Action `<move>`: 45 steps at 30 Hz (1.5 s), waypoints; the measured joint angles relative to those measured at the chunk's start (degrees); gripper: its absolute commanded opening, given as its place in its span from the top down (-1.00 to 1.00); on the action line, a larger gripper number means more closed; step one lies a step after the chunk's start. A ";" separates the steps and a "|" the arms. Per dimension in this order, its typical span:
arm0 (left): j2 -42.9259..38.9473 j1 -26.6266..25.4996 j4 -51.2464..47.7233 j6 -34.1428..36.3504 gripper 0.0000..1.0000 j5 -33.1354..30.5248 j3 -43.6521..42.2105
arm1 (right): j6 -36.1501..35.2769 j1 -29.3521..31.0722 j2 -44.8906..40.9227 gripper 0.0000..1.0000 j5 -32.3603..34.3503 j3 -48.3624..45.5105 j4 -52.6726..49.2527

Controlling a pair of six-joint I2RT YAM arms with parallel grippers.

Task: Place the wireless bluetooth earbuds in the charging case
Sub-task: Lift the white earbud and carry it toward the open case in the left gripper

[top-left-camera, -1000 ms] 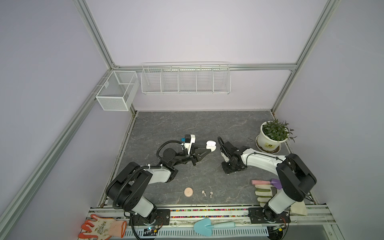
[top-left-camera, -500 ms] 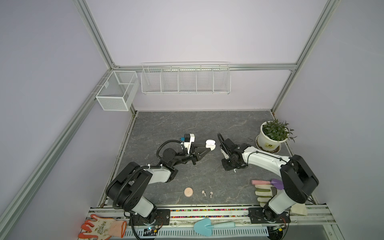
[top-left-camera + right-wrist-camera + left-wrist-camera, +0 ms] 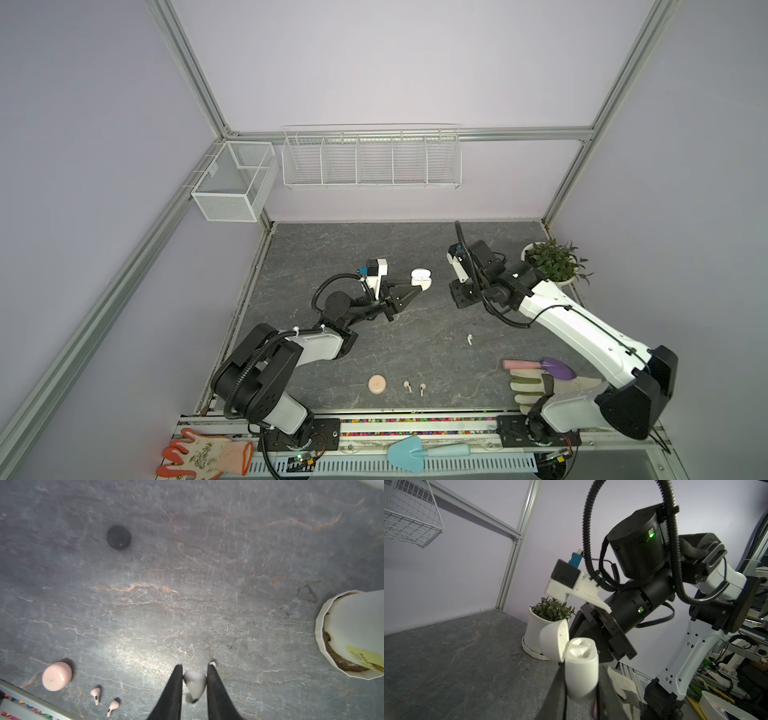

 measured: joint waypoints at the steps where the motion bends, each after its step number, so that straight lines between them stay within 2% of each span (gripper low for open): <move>1: 0.00 0.00 0.02 0.02 1.00 0.02 0.33 | -0.74 0.44 -0.24 0.53 0.70 2.05 -0.87; 13: 0.00 0.00 0.02 0.24 1.00 0.50 1.95 | -7.43 9.84 0.98 0.55 7.48 20.52 -6.64; 19: -0.02 0.00 0.02 0.33 1.00 0.63 1.95 | -9.22 13.22 4.63 0.55 8.90 25.35 -6.47; 26: -0.24 0.00 0.02 0.48 1.00 0.63 1.95 | -9.38 13.84 7.82 0.57 8.39 25.97 -4.81; 45: -1.53 0.00 0.04 0.52 1.00 0.61 1.60 | -7.30 14.75 8.74 0.58 6.10 25.75 -0.28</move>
